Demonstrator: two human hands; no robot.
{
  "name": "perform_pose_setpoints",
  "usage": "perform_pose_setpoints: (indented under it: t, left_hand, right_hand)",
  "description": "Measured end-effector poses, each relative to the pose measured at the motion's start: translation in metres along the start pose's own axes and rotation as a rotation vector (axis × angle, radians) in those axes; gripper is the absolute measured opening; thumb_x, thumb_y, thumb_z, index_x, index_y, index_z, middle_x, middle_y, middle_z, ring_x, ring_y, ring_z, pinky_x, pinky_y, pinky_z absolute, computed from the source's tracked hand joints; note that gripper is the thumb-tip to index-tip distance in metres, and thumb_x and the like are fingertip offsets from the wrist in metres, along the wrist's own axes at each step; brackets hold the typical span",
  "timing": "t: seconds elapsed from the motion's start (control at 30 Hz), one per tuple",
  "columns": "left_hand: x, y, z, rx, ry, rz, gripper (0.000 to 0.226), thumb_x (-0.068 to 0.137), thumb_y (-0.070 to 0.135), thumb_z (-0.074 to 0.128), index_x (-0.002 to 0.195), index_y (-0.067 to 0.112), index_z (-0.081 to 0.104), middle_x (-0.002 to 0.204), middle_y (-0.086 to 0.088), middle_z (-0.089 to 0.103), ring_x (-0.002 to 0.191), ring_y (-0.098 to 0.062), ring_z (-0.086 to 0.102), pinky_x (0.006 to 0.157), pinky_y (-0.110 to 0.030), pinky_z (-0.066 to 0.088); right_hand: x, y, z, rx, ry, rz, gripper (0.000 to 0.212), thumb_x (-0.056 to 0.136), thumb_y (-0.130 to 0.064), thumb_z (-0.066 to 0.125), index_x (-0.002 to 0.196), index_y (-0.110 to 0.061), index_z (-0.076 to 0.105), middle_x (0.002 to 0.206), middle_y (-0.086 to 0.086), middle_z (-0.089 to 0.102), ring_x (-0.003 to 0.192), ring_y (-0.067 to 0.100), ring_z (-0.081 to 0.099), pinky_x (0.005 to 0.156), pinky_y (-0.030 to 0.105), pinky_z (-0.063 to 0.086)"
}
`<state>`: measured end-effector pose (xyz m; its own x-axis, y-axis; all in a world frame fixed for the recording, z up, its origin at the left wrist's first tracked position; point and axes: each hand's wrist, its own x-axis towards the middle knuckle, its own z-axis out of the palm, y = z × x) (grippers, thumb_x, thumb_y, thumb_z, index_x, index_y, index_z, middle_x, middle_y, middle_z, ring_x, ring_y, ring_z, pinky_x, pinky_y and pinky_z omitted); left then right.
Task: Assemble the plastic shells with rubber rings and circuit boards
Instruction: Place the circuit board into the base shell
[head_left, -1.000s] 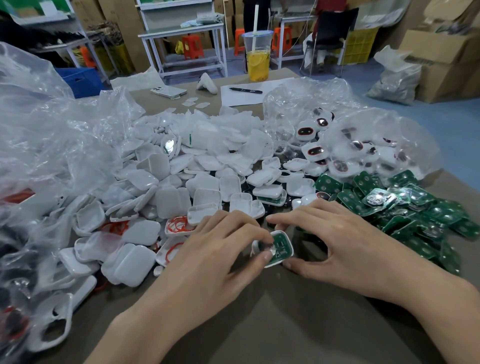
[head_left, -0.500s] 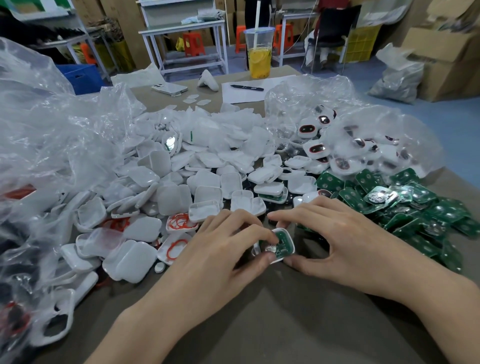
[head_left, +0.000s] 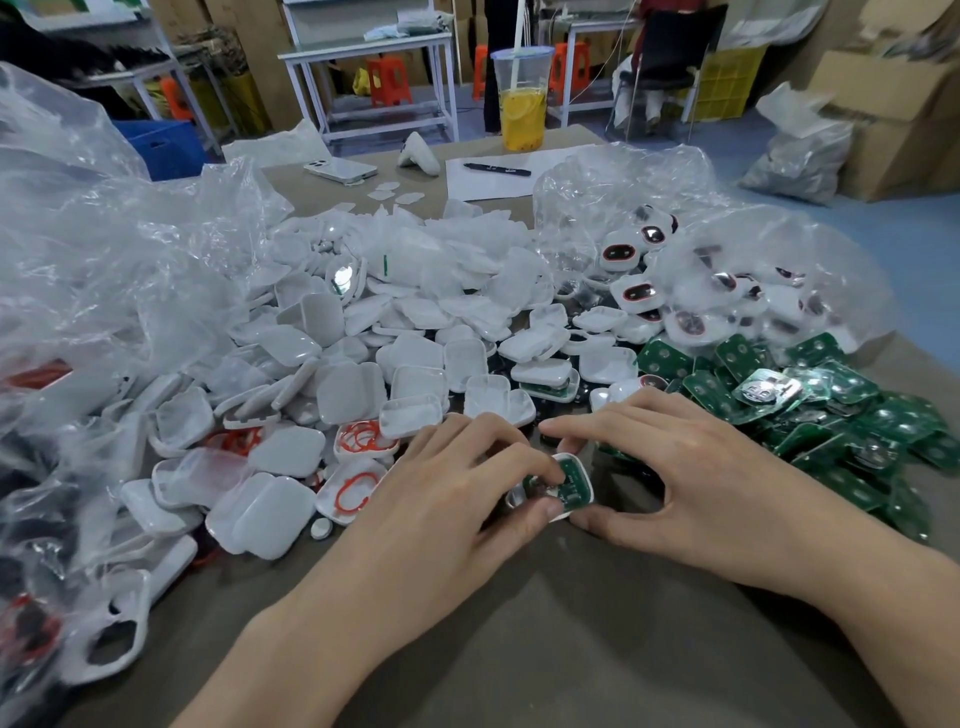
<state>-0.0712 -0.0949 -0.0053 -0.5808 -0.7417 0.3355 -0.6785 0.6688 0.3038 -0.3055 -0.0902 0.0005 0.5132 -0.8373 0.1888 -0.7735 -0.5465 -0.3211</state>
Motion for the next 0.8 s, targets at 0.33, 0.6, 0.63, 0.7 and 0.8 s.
perform_pose_setpoints:
  t: [0.33, 0.6, 0.63, 0.7, 0.8]
  left_hand:
    - [-0.001, 0.0001, -0.0017, 0.004, -0.007, 0.005, 0.023, 0.098, 0.047, 0.05, 0.112, 0.034, 0.064, 0.111, 0.019, 0.054, 0.1, -0.007, 0.053, 0.086, -0.026, 0.041]
    - [-0.0016, 0.0006, -0.0037, 0.03, -0.027, 0.026, 0.028, 0.099, 0.045, 0.048, 0.124, 0.041, 0.06, 0.114, 0.017, 0.054, 0.1, -0.004, 0.052, 0.083, -0.025, 0.045]
    - [-0.0015, 0.001, -0.004, 0.033, -0.026, 0.029, 0.028, 0.099, 0.044, 0.048, 0.123, 0.04, 0.061, 0.114, 0.016, 0.054, 0.1, -0.005, 0.052, 0.083, -0.026, 0.046]
    - [-0.0015, 0.0015, -0.0045, 0.037, -0.022, 0.031, 0.027, 0.098, 0.044, 0.048, 0.119, 0.038, 0.065, 0.113, 0.015, 0.056, 0.098, -0.006, 0.053, 0.081, -0.029, 0.048]
    - [-0.0016, 0.0011, -0.0054, 0.031, -0.017, 0.033, 0.025, 0.097, 0.043, 0.049, 0.113, 0.036, 0.067, 0.112, 0.015, 0.057, 0.097, -0.006, 0.053, 0.08, -0.029, 0.048]
  right_hand:
    - [-0.0003, -0.0034, -0.0017, 0.017, 0.022, 0.007, 0.056, 0.085, -0.062, 0.055, 0.138, -0.05, 0.041, 0.118, -0.033, 0.054, 0.111, 0.0, 0.048, 0.1, 0.017, 0.034]
    - [-0.0015, -0.0059, -0.0053, 0.039, 0.03, 0.018, 0.057, 0.084, -0.06, 0.06, 0.138, -0.047, 0.046, 0.117, -0.034, 0.053, 0.113, -0.007, 0.042, 0.101, 0.004, 0.022]
    - [-0.0015, -0.0059, -0.0056, 0.039, 0.028, 0.019, 0.057, 0.084, -0.06, 0.06, 0.138, -0.047, 0.046, 0.116, -0.034, 0.052, 0.113, -0.008, 0.042, 0.101, 0.003, 0.022]
    - [-0.0013, -0.0061, -0.0058, 0.037, 0.014, 0.025, 0.058, 0.084, -0.062, 0.059, 0.138, -0.05, 0.043, 0.117, -0.035, 0.052, 0.115, -0.007, 0.042, 0.102, 0.005, 0.023]
    - [-0.0006, -0.0051, -0.0047, 0.033, -0.002, 0.034, 0.059, 0.084, -0.065, 0.056, 0.139, -0.052, 0.04, 0.118, -0.035, 0.051, 0.116, -0.006, 0.042, 0.102, 0.008, 0.025]
